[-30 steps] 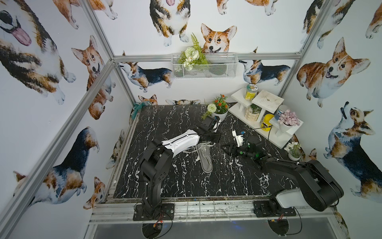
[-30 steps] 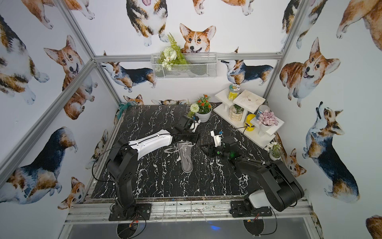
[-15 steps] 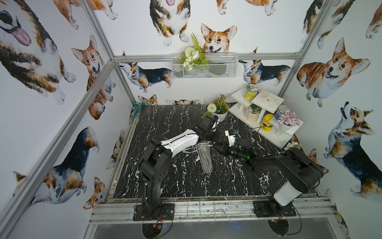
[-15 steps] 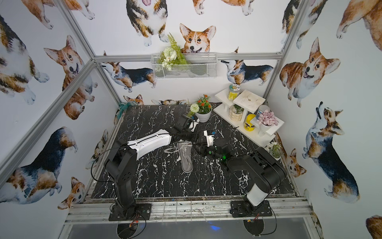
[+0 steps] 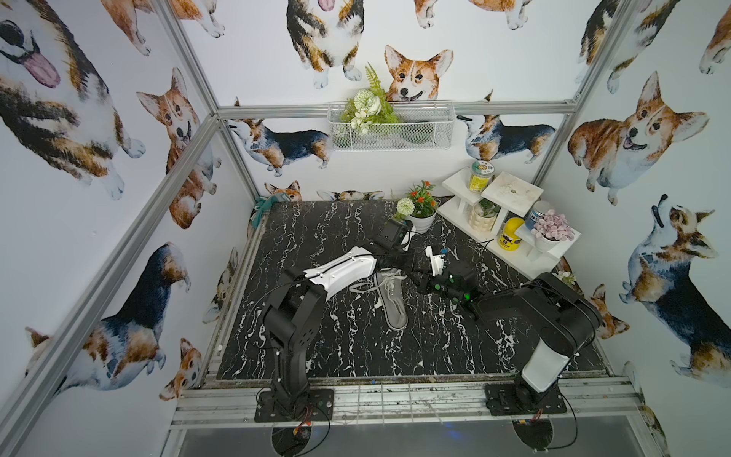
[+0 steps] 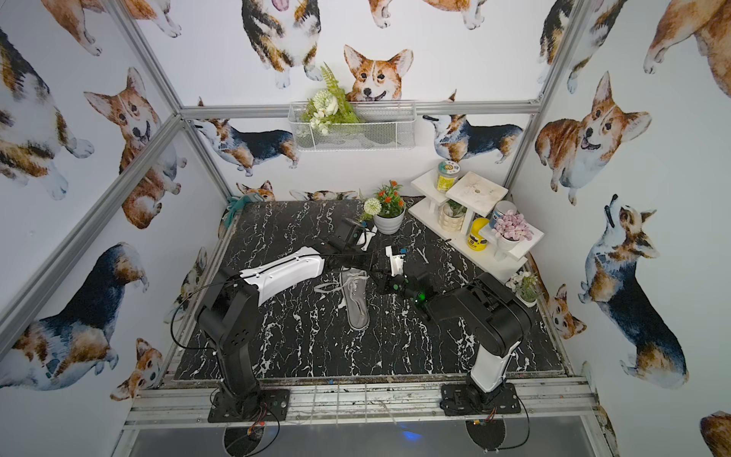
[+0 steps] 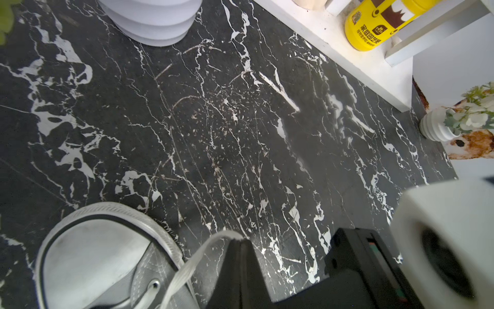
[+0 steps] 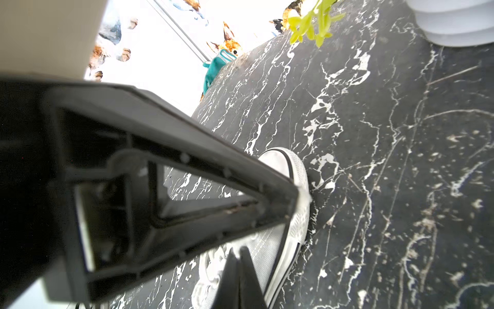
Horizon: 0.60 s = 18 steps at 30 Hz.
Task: Tie the shoes
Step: Cross the shoelace with the shoelace.
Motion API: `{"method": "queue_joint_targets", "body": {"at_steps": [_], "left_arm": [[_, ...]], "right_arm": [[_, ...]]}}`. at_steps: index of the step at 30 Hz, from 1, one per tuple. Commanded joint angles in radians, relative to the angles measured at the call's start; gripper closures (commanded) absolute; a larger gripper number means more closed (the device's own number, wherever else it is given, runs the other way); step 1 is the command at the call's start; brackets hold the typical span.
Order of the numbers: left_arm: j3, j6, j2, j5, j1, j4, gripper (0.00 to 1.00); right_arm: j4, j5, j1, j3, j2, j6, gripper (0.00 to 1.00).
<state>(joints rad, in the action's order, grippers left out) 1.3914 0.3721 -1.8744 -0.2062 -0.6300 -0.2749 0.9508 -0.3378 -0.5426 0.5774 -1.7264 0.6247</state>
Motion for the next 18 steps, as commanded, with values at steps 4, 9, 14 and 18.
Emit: {"method": "queue_joint_targets", "body": {"at_steps": [4, 9, 14, 18], "left_arm": [[-0.036, -0.008, 0.050, -0.008, 0.034, 0.018, 0.87], [-0.112, -0.012, 0.150, -0.007, 0.076, 0.044, 0.58], [-0.275, 0.007, 0.304, 0.018, 0.124, 0.111, 0.45], [-0.456, 0.040, 0.428, 0.014, 0.145, 0.196, 0.44]], "right_arm": [[-0.093, 0.001, 0.001, 0.035, 0.018, -0.044, 1.00], [-0.213, -0.024, 0.020, 0.071, 0.059, -0.079, 1.00], [-0.362, -0.080, 0.055, 0.129, 0.094, -0.116, 1.00], [-0.479, -0.141, 0.076, 0.188, 0.118, -0.151, 1.00]]}}
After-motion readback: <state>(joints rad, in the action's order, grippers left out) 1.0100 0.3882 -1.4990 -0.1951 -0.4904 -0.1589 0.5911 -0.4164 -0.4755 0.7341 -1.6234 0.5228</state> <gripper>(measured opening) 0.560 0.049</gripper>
